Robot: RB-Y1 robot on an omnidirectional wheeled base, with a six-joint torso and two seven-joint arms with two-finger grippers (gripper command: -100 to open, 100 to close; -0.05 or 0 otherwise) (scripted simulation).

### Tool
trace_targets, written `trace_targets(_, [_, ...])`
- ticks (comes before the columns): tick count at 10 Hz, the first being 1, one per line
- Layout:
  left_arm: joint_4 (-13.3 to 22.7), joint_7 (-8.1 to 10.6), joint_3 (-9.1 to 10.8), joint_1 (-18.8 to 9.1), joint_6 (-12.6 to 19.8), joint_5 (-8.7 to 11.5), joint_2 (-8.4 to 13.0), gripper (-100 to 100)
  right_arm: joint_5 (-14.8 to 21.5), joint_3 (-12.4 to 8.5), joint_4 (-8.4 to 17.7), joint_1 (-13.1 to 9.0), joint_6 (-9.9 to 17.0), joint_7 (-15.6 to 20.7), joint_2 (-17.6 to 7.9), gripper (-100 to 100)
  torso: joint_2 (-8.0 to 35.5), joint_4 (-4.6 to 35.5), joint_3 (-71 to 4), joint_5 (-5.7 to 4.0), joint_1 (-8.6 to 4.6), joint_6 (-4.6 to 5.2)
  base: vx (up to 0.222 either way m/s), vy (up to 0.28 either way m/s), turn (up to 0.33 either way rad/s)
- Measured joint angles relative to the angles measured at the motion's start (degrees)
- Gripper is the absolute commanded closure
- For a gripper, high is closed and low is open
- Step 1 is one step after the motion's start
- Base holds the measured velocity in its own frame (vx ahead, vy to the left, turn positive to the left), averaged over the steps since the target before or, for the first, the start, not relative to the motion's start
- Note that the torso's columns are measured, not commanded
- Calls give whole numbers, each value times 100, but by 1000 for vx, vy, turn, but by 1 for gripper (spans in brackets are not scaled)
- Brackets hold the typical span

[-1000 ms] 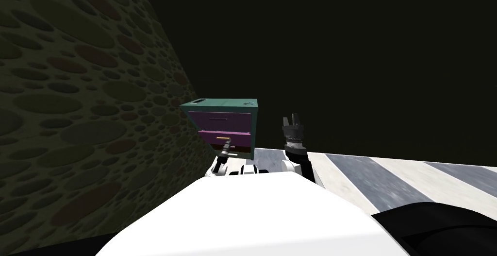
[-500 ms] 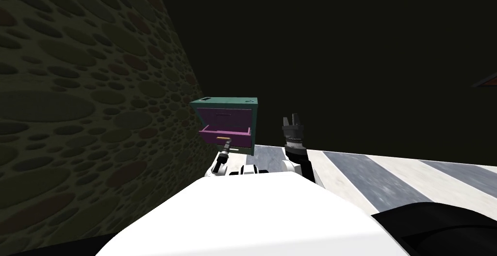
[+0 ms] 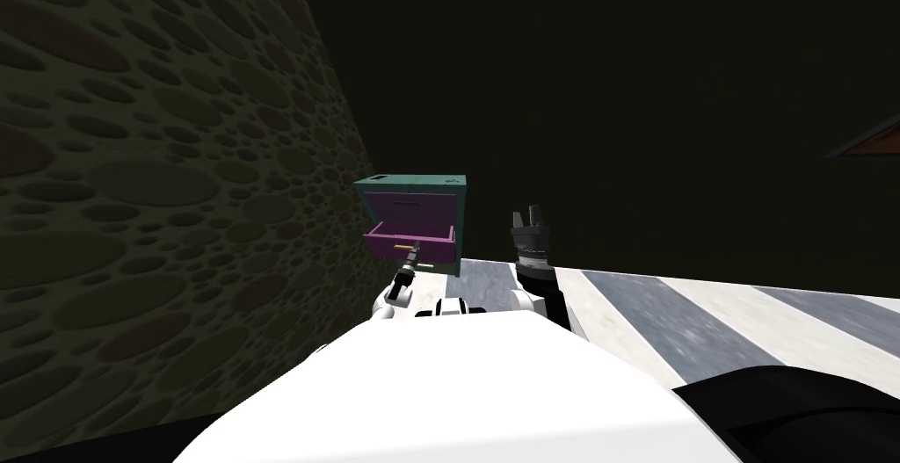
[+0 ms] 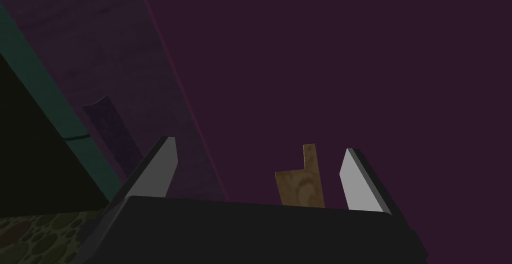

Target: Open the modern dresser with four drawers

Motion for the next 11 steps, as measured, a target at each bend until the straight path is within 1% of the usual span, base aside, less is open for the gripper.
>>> trace_targets(1, [57,30,22,-181,123,11,15,-100,0,0,0,0,0,0,0,0,14,1,10,2,1,-2,-74,-3,5])
trace_targets(2, [-3,53,26,-250,237,12,31,-100,0,0,0,0,0,0,0,0,14,-1,10,1,-2,-3,-84,-5,15])
trace_targets(4, [74,94,54,-518,493,27,46,-100,0,0,0,0,0,0,0,0,33,25,20,-9,-8,-5,-83,4,-5])
trace_targets(5, [-149,151,28,-476,698,21,88,-100,0,0,0,0,0,0,0,0,51,41,31,-16,-11,-12,-49,-6,13])
trace_targets(6, [-162,165,33,-512,779,21,87,-100,0,0,0,0,0,0,0,0,52,43,33,-18,-17,-9,-12,-4,3])
trace_targets(7, [-142,165,34,-505,794,22,84,0,0,0,0,0,0,0,0,0,41,32,26,-13,-15,-6,0,0,0])
trace_targets(11, [-109,168,30,-470,826,22,82,0,0,0,0,1,0,0,0,0,15,6,10,-2,-4,-3,0,0,0])
